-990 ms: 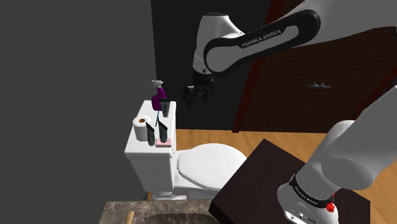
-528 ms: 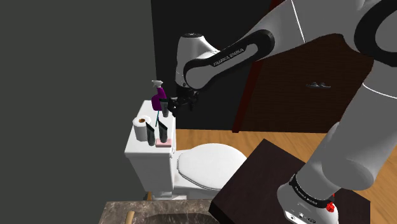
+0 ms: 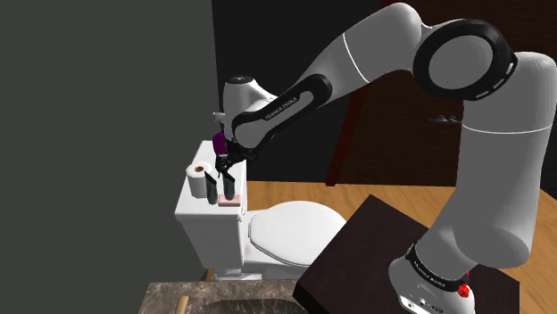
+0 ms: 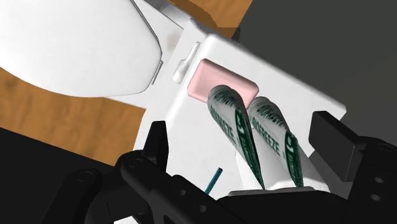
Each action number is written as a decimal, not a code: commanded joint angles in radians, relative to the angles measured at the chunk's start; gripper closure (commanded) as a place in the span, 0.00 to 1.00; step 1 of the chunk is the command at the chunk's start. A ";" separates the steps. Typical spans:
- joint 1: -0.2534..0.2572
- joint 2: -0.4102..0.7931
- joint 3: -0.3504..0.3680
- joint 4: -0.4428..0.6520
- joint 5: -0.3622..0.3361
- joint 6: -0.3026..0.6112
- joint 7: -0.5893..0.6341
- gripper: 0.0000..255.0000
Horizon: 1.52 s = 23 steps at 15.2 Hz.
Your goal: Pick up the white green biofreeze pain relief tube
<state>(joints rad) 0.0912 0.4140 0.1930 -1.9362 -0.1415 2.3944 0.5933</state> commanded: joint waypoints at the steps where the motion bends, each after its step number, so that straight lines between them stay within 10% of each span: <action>1: 0.016 0.066 -0.007 0.065 -0.011 -0.004 0.026 0.00; 10: 0.026 0.136 -0.021 0.061 -0.030 0.069 0.040 0.00; 11: 0.026 0.133 -0.020 0.060 -0.029 0.067 0.040 1.00; 23: 0.022 0.107 -0.015 0.061 -0.022 0.041 0.034 1.00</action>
<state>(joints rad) 0.1147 0.5278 0.1764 -1.8768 -0.1659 2.4430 0.6293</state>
